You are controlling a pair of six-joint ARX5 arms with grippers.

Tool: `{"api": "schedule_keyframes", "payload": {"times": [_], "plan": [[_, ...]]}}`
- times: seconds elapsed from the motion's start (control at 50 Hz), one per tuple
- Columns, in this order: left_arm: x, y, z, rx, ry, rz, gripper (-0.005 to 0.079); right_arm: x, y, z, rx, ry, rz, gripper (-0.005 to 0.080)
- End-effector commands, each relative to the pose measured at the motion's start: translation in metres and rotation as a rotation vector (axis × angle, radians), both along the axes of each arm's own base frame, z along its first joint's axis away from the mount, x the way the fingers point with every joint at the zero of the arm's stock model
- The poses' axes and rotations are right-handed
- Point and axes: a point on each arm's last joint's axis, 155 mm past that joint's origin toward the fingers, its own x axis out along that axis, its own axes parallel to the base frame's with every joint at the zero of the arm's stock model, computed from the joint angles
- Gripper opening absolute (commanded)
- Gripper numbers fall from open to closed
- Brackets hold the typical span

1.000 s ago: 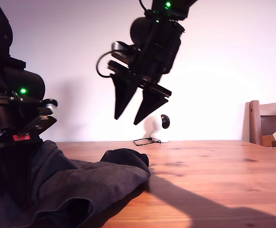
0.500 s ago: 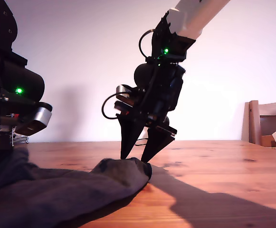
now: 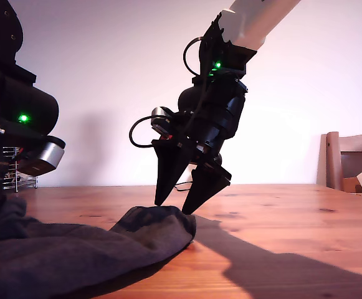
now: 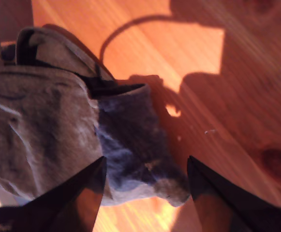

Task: Fold the underwear in front of you. After folding it, place it to the left side.

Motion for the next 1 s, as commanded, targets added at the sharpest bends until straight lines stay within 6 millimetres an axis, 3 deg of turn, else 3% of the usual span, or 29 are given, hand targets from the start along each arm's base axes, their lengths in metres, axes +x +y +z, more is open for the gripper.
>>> {"api": "schedule_keyframes", "payload": {"times": [0.0, 0.3, 0.8, 0.92, 0.98], "plan": [[-0.015, 0.024, -0.026, 0.099, 0.061, -0.010, -0.0023, -0.002, 0.003, 0.007, 0.018, -0.016, 0.020, 0.0481], [-0.009, 0.030, -0.026, 0.122, 0.040, -0.004, -0.0023, -0.016, 0.011, -0.018, -0.009, 0.029, 0.061, 0.0480], [-0.002, 0.034, -0.025, 0.140, 0.017, -0.005, -0.0023, -0.026, 0.015, -0.038, -0.031, 0.062, 0.097, 0.0450], [-0.002, 0.034, -0.025, 0.140, 0.017, -0.005, -0.0023, -0.031, 0.012, -0.050, -0.050, 0.095, 0.095, 0.0416], [-0.002, 0.034, -0.025, 0.140, 0.017, -0.005, -0.0023, -0.031, 0.012, -0.051, -0.052, 0.098, 0.096, 0.0347]]}}
